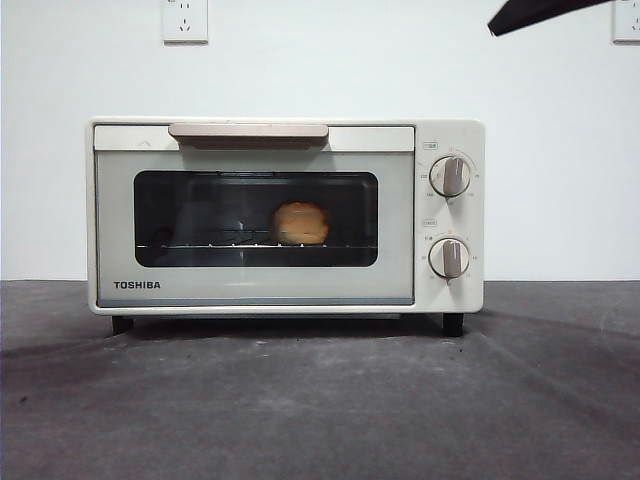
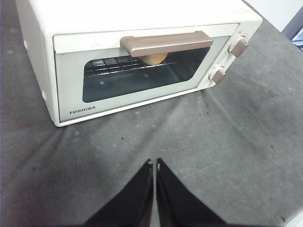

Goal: The left arm flap open the oven, the right arm pick bread and place it into oven, the left arm flap close the oven

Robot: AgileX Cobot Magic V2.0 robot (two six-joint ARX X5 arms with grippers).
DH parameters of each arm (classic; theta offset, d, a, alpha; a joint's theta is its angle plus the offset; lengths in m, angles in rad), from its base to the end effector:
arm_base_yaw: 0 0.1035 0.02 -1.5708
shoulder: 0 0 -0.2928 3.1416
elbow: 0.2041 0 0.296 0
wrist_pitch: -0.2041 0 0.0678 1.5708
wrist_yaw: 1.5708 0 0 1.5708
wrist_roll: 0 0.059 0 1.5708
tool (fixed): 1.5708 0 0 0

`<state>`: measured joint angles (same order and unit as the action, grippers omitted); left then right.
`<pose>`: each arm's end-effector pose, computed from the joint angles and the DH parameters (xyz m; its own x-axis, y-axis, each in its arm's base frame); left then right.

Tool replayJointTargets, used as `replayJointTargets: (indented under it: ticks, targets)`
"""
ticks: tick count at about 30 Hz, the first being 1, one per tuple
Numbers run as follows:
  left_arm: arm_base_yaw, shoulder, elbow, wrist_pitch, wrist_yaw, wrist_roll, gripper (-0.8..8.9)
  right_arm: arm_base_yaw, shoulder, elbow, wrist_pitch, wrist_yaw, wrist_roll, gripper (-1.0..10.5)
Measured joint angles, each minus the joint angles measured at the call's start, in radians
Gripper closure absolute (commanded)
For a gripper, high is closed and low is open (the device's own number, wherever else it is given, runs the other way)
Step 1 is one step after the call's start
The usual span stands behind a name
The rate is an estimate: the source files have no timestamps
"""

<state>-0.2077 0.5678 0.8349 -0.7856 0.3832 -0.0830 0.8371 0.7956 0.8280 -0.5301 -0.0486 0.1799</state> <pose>0.1357 -0.0511 0.3346 0.7112 -0.5320 -0.4596 0.4671 0.8462 -0.2567 0.1413 0.1610 0.3215 0.5516 0.6844 -0.4768 -0.7008 0.6903 0.1800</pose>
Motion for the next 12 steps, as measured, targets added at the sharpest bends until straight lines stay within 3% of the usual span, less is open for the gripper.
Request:
replayJointTargets:
  ticks: [1, 7, 12]
  targets:
    - [0.0, 0.0, 0.0, 0.0, 0.0, 0.0, 7.97, 0.0, 0.0, 0.0, 0.0, 0.002, 0.0, 9.5]
    - [0.0, 0.0, 0.0, 0.0, 0.0, 0.005, 7.97, 0.0, 0.0, 0.0, 0.0, 0.074, 0.0, 9.4]
    - [0.0, 0.0, 0.0, 0.0, 0.0, 0.007, 7.97, 0.0, 0.0, 0.0, 0.0, 0.076, 0.0, 9.4]
